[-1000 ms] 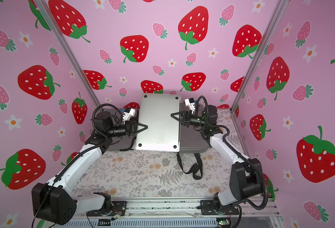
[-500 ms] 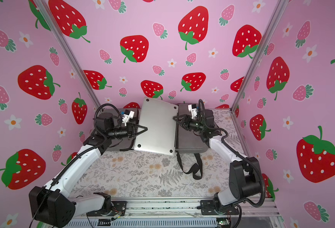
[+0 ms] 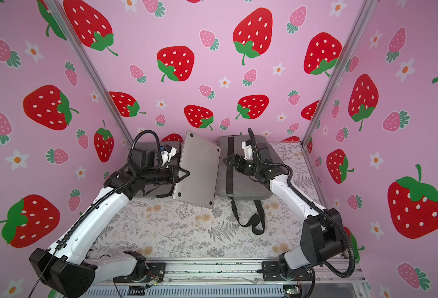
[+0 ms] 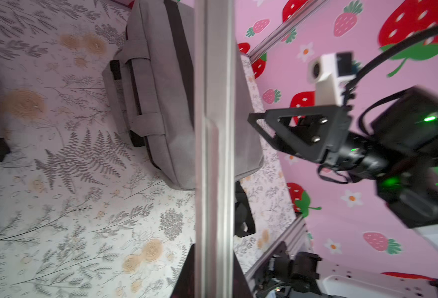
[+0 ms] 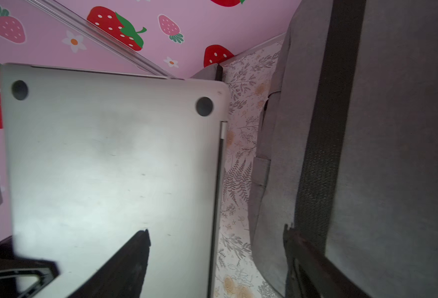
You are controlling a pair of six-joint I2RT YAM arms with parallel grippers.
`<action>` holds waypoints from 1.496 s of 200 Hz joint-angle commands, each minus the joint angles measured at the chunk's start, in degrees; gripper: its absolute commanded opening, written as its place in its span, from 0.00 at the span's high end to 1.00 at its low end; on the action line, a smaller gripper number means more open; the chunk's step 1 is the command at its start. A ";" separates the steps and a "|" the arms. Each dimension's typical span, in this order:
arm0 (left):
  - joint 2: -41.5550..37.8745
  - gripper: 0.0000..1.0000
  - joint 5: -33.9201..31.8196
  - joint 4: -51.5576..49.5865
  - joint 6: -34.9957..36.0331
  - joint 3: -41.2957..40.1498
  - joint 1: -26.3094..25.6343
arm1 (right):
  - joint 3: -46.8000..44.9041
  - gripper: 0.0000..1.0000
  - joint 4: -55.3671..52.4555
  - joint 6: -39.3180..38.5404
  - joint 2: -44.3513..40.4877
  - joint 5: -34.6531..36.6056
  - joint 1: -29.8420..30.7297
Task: Open the zippered laptop bag and take out the laptop
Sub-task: Place the laptop at the center of the board.
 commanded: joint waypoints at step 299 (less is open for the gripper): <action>17.65 0.96 -77.67 13.27 49.00 9.21 -41.69 | 12.22 1.00 3.11 29.05 11.32 1.21 10.00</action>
